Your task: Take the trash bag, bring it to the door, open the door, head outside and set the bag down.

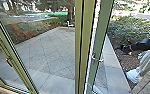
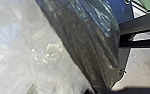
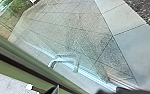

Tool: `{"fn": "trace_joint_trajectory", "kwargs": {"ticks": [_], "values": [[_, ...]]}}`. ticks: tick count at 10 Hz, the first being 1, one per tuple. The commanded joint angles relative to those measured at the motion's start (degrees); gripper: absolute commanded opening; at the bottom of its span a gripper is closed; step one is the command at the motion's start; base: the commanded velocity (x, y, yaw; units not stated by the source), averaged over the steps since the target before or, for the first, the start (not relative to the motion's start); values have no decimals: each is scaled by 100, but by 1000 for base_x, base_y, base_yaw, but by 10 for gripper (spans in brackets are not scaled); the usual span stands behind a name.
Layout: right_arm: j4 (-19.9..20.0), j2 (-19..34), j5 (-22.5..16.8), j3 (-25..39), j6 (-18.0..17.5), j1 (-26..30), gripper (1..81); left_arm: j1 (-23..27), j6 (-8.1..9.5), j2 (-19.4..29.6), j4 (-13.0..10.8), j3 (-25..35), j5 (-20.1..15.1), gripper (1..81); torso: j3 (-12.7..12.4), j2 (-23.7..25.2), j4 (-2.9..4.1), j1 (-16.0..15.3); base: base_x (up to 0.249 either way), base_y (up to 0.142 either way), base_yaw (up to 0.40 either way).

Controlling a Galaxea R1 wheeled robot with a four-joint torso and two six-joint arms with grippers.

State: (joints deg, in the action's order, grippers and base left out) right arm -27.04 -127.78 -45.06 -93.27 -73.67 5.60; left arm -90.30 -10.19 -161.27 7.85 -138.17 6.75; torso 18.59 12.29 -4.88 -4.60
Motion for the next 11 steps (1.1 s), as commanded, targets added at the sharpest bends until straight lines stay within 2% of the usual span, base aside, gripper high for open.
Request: {"fn": "trace_joint_trajectory", "kwargs": {"ticks": [1,2,3,5,6,8,9,10,11], "values": [[-144,83,-372,56,307,1166,811,51,-9,50,-47,62,-368,10,9,0,15,0,0,0,0],[-214,75,-555,12,527,1280,811,51,-9,51,-47,62,-368,10,-29,2,-77,5,0,0,0],[-292,58,-713,-66,676,1351,811,51,-9,51,-47,62,-368,10,-44,5,-92,7,0,0,0],[-486,-4,-785,-182,1258,1316,811,51,0,51,-47,62,-368,10,-44,5,-77,9,0,0,0],[-654,-48,-777,-331,1364,1316,811,51,0,50,-38,35,-359,10,-44,5,-77,9,0,0,0],[-1285,-109,-777,-506,1566,1430,811,51,0,68,-12,35,-359,10,-46,7,-77,11,0,0,0],[-1348,-171,-785,-639,1592,1535,811,60,0,59,-3,35,-350,10,-46,7,-77,11,0,0,0],[-1357,-312,-785,-911,1847,1580,811,69,8,51,-3,44,-350,10,-46,7,-77,13,0,0,0],[-1340,-400,-777,-1103,1943,1606,811,68,17,51,15,27,-350,10,-46,7,-77,13,0,0,0]]}}
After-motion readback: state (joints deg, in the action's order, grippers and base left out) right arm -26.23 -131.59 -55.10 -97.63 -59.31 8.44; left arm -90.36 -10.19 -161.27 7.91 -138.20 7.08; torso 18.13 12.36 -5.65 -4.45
